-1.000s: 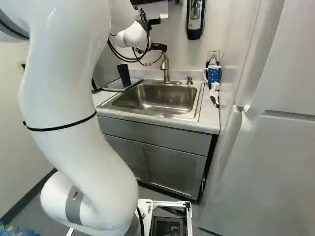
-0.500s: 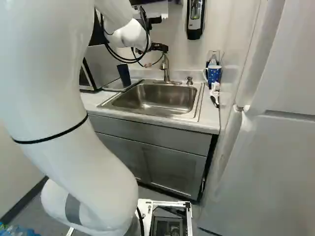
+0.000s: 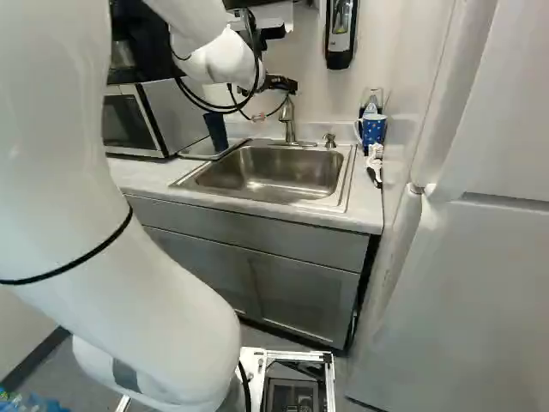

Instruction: Rinse the cup and place it in the tray

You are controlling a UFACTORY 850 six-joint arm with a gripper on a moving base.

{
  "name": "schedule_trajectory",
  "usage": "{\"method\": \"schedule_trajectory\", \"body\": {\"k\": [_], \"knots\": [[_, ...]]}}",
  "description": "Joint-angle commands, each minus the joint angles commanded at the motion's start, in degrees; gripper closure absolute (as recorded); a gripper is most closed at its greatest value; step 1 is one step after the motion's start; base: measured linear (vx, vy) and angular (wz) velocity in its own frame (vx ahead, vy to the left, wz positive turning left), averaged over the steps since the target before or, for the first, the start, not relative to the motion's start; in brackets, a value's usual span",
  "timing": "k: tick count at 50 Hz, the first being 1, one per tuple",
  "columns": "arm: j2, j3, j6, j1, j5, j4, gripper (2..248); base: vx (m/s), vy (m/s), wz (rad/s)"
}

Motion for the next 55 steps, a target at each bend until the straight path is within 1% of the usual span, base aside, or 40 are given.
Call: {"method": "schedule_trajectory", "body": {"k": [11, 22, 44, 55], "knots": [[3.29, 3.16, 0.00, -0.59, -2.29, 0.00, 3, 0.000, 0.000, 0.000], [6.35, 6.01, 0.00, -0.83, -6.55, 0.00, 3, 0.000, 0.000, 0.000], [10.54, 9.79, 0.00, -1.15, -19.17, 0.00, 3, 0.000, 0.000, 0.000], [10.87, 10.08, 0.00, -1.18, -25.79, -0.07, 3, 0.000, 0.000, 0.000]]}}
